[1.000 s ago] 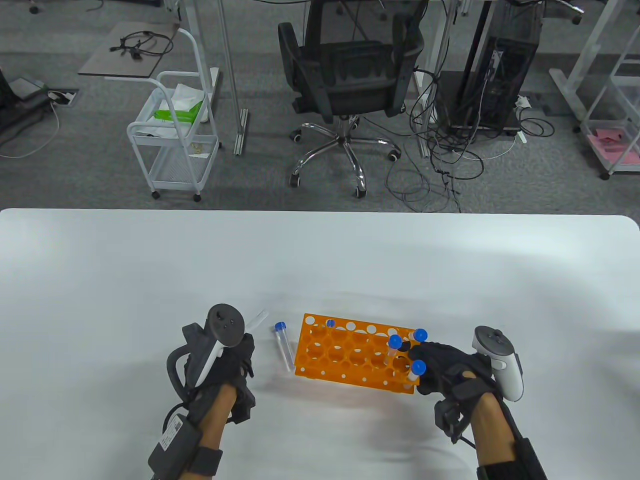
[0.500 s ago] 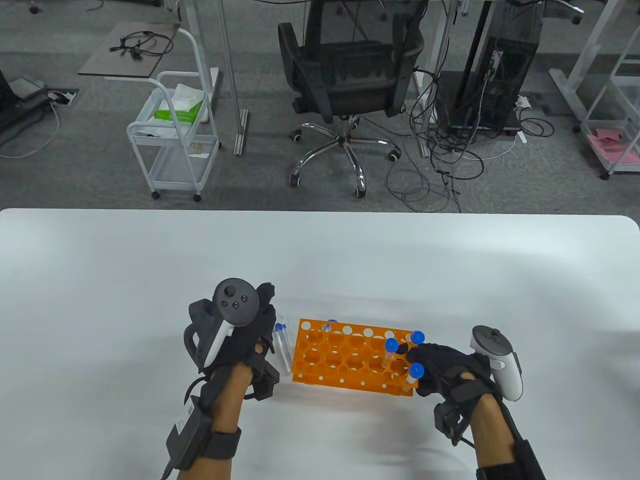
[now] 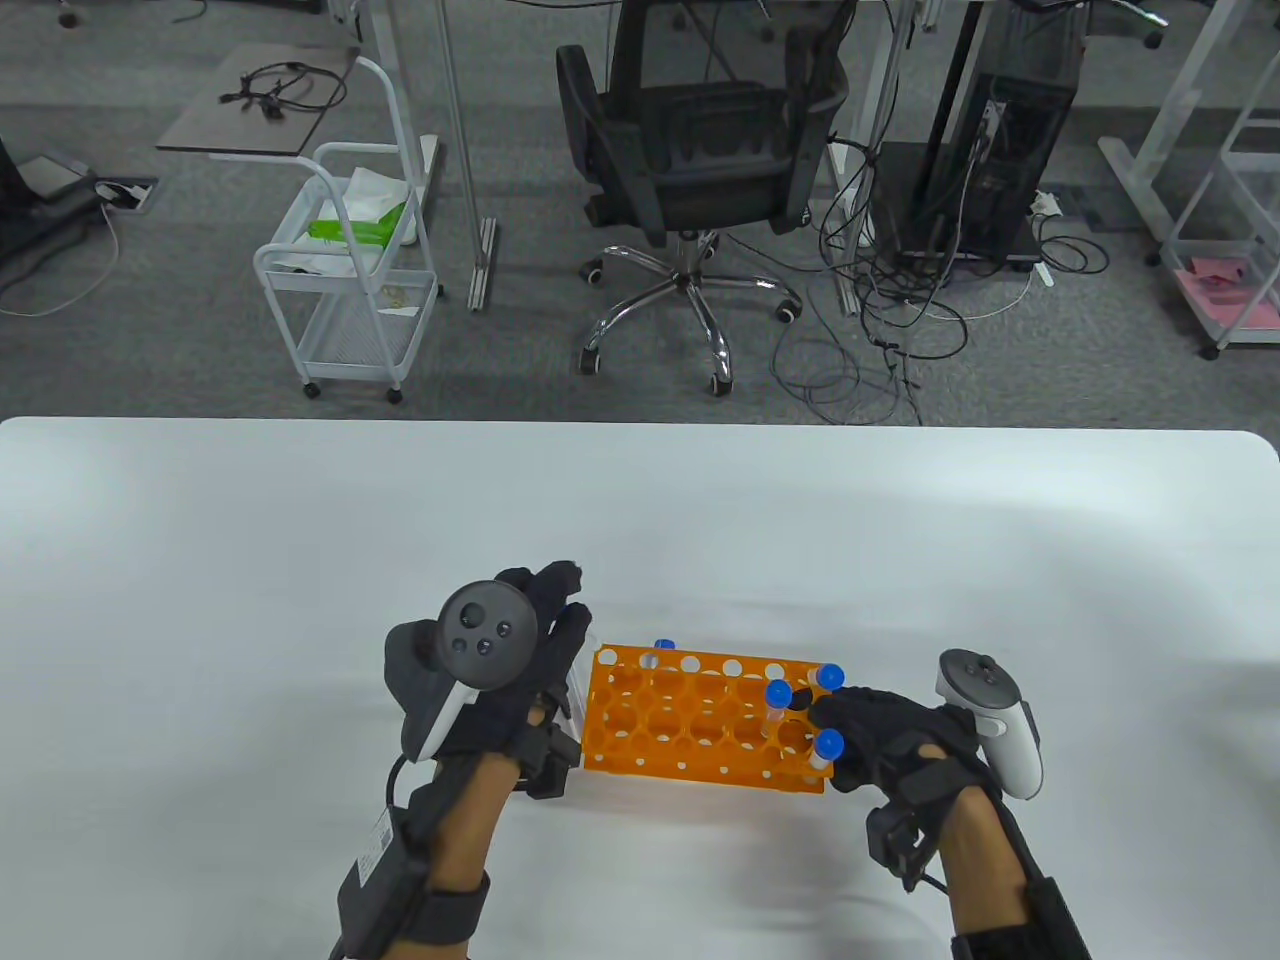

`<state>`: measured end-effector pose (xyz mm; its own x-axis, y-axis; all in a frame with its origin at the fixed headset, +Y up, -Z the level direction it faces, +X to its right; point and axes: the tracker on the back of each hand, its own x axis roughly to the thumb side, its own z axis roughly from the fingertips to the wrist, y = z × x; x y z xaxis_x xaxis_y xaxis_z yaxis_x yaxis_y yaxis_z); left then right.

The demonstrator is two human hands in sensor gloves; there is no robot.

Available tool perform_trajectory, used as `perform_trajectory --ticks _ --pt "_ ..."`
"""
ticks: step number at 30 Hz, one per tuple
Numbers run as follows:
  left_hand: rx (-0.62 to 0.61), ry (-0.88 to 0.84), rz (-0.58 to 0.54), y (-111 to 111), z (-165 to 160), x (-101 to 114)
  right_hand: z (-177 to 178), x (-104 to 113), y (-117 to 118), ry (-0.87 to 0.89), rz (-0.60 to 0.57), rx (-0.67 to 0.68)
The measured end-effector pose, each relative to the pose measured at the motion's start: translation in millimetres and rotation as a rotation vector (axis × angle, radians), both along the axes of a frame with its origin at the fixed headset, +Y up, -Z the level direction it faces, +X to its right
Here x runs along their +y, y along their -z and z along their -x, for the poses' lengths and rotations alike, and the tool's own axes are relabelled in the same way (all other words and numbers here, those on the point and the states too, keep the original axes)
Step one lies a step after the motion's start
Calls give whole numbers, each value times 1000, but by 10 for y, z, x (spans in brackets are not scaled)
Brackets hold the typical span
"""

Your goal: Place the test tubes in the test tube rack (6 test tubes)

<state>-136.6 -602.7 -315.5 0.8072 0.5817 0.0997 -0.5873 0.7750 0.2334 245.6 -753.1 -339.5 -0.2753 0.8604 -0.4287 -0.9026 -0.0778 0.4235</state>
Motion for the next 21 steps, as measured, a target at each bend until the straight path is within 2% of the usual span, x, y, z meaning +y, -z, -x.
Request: perform_trajectory --ticks 3,5,14,21 --pt "-14 6 -38 -25 -48 19 9 -2 4 -5 1 9" --pt "-50 -11 -33 -18 -88 1 15 -2 4 -6 1 13" --pt "-89 133 -4 31 -296 -121 38 1 4 -13 -1 23" --pt "-128 181 19 53 -411 -196 46 3 5 -11 -1 24"
